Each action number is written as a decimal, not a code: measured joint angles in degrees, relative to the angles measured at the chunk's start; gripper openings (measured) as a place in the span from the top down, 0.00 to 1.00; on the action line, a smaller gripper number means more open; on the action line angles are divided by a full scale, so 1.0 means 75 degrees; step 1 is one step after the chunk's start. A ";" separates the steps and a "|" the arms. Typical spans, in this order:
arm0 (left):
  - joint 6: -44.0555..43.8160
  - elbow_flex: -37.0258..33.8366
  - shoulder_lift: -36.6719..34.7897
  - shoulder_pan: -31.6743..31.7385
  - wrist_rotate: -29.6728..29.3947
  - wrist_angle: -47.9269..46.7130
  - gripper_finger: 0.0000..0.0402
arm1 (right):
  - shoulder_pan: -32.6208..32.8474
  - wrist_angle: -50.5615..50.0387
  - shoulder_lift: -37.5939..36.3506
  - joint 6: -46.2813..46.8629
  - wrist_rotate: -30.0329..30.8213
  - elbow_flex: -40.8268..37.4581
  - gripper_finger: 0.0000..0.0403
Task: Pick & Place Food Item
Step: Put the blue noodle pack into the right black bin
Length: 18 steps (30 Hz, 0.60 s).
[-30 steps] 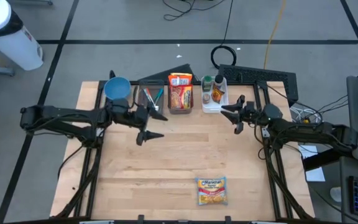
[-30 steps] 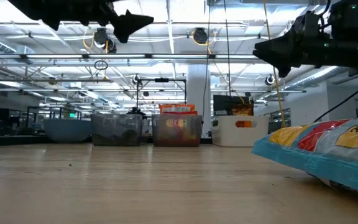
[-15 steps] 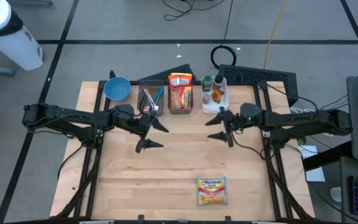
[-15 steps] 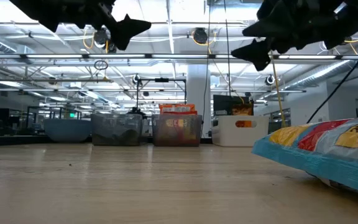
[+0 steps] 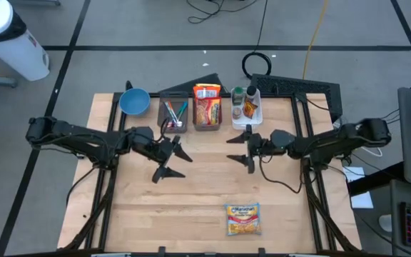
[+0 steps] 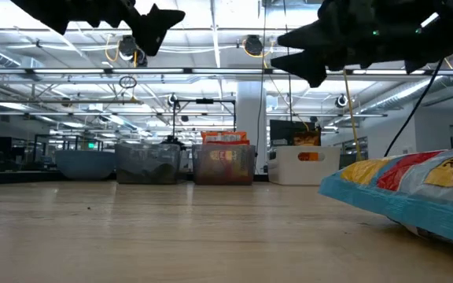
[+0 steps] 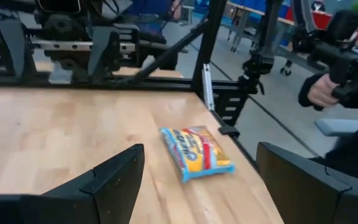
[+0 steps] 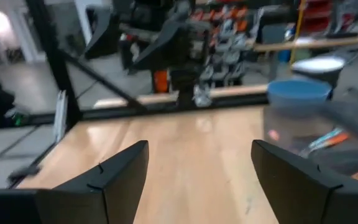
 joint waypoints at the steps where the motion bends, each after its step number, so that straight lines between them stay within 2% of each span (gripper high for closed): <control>1: -0.0097 -0.0003 0.0000 -0.0059 0.0000 -0.0010 0.21 | 0.0128 -0.0322 -0.0147 -0.0019 0.0015 -0.0002 0.31; 3: -0.0216 -0.0003 0.0000 -0.0170 -0.0011 -0.0018 0.21 | 0.0531 -0.1047 -0.0512 -0.0242 0.0393 0.0005 0.32; 7: -0.0373 -0.0003 0.0000 -0.0433 -0.0562 -0.0032 0.21 | 0.1667 -0.3071 -0.1302 -0.0508 0.2275 0.0208 0.34; 11: -0.0500 -0.0004 0.0000 -0.0650 -0.1159 -0.0038 0.23 | 0.2737 -0.4366 -0.1732 0.0233 0.3667 0.0251 0.36; 14: -0.0822 -0.0009 0.0000 -0.0754 -0.1368 -0.0049 0.23 | 0.3204 -0.4858 -0.1772 0.1427 0.3774 0.0251 0.36; 18: -0.1023 -0.0012 0.0000 -0.0973 -0.1547 -0.0040 0.23 | 0.3681 -0.5088 -0.1487 0.3004 0.3230 0.0251 0.35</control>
